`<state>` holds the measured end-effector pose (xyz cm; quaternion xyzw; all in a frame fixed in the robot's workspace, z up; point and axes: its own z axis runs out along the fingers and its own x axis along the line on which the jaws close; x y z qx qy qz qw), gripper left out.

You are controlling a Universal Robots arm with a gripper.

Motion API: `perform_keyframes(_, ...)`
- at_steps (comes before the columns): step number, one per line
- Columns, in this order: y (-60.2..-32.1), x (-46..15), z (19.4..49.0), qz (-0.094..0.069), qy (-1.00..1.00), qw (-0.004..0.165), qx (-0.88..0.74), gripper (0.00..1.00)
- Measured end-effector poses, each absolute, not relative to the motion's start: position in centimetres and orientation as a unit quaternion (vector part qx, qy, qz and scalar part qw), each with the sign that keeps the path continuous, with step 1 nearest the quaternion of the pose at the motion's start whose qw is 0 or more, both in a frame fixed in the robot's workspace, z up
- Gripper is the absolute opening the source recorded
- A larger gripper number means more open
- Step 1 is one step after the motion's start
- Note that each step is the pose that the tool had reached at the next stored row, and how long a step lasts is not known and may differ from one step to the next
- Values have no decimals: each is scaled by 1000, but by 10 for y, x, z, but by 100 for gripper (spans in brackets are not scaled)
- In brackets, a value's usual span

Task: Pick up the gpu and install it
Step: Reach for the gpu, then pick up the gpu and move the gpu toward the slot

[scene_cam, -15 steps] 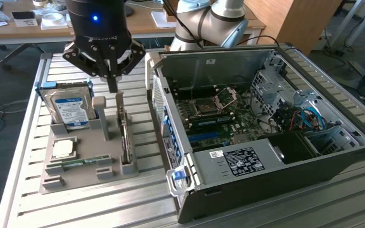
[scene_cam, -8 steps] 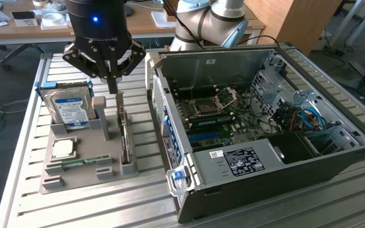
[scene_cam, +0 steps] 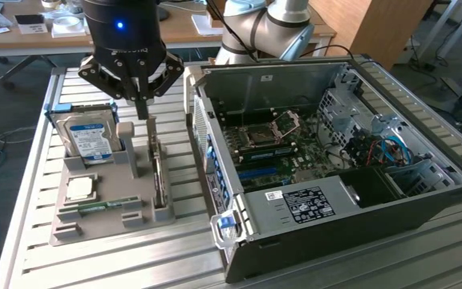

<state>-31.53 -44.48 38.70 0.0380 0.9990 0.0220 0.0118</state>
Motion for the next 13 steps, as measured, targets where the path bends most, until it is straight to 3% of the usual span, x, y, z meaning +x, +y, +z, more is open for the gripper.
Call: perform_keyframes(13,-445,-315,387,22,999,12,38,11)
